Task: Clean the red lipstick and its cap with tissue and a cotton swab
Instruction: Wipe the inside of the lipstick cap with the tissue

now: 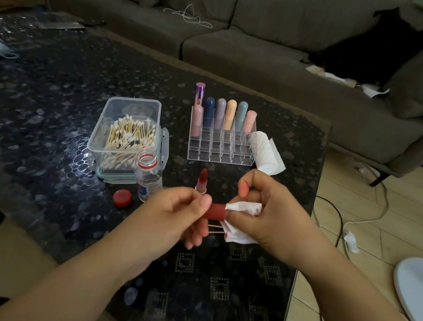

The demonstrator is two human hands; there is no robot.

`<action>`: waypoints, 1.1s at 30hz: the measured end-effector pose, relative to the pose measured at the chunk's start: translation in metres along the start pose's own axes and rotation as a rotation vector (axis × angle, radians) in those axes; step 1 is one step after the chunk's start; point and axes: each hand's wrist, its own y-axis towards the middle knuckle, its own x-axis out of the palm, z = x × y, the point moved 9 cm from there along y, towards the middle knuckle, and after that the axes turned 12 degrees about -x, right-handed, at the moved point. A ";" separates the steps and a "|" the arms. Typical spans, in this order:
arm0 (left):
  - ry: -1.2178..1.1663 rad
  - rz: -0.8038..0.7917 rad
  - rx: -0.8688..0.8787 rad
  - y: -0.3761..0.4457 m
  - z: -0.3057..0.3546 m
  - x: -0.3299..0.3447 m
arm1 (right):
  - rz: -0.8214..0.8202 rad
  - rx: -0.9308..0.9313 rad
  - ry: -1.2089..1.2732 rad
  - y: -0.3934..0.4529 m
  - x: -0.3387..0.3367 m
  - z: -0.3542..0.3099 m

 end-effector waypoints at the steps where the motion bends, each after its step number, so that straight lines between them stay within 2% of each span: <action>1: 0.021 0.004 0.034 -0.001 0.003 0.000 | -0.009 0.005 0.004 0.000 0.001 0.001; 6: 0.029 0.012 0.162 -0.002 0.013 -0.003 | 0.022 0.064 0.150 -0.003 0.002 0.015; 10: -0.072 0.006 0.033 -0.001 0.002 -0.001 | 0.032 0.042 0.129 -0.001 0.001 0.013; 13: 0.026 0.050 -0.046 0.000 -0.004 -0.002 | 0.005 0.025 0.075 -0.001 0.005 0.010; 16: 0.148 0.086 0.063 0.000 0.003 -0.004 | -0.006 0.023 0.031 -0.002 0.005 0.013; 20: 0.106 0.062 0.129 -0.001 0.007 -0.002 | 0.030 0.057 0.066 -0.003 0.000 0.018; 24: 0.062 0.056 -0.005 0.001 -0.004 0.001 | 0.028 0.025 0.057 -0.001 0.002 0.012; 26: 0.115 0.064 -0.030 0.001 -0.005 0.000 | 0.011 0.016 0.037 -0.001 0.005 0.011; 30: 0.215 0.019 0.138 -0.004 0.009 0.003 | 0.003 0.055 0.111 -0.002 0.007 0.018; 33: 0.140 -0.009 0.172 -0.006 0.011 0.003 | 0.016 0.093 0.203 -0.003 0.008 0.021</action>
